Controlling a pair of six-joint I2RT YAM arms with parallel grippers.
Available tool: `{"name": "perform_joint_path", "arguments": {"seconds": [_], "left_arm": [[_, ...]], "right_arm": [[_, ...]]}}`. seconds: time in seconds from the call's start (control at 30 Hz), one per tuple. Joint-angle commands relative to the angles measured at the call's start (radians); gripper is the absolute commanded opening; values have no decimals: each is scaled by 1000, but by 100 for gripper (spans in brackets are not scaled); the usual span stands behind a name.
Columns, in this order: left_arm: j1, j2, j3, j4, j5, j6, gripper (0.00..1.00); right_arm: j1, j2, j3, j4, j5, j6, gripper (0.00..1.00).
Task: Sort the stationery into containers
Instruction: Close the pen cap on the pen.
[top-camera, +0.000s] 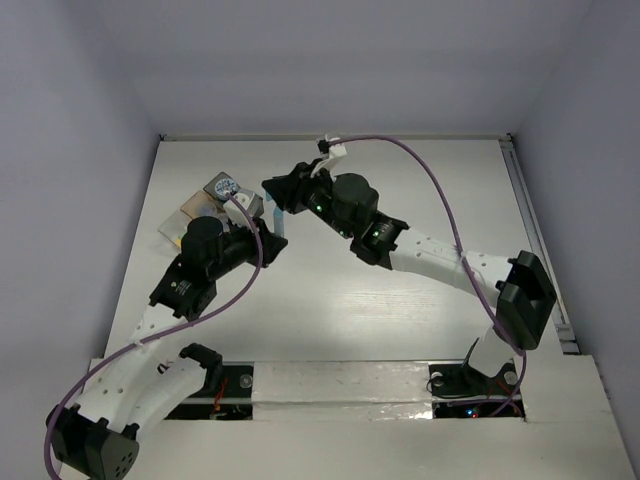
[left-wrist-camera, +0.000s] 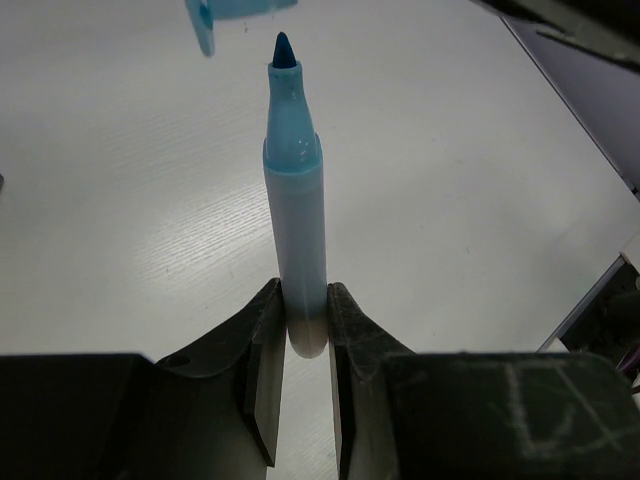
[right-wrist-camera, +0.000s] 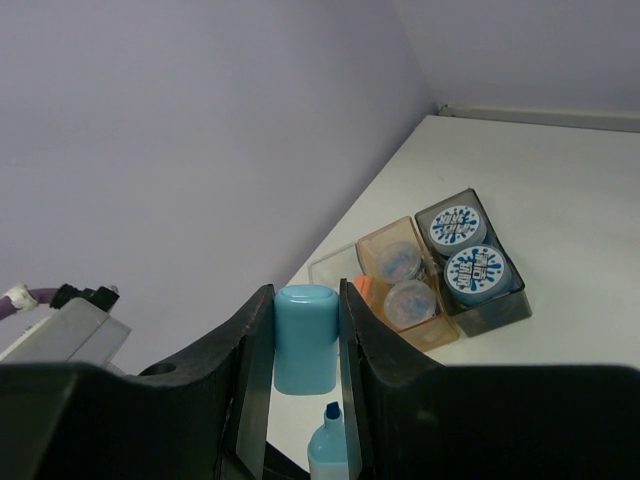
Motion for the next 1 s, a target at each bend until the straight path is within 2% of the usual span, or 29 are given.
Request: {"name": "perform_joint_path", "arguments": {"seconds": [0.0, 0.97], "left_arm": [[9, -14, 32, 44, -13, 12, 0], [9, -21, 34, 32, -73, 12, 0]], "right_arm": [[32, 19, 45, 31, 47, -45, 0], [63, 3, 43, -7, 154, -163, 0]]}}
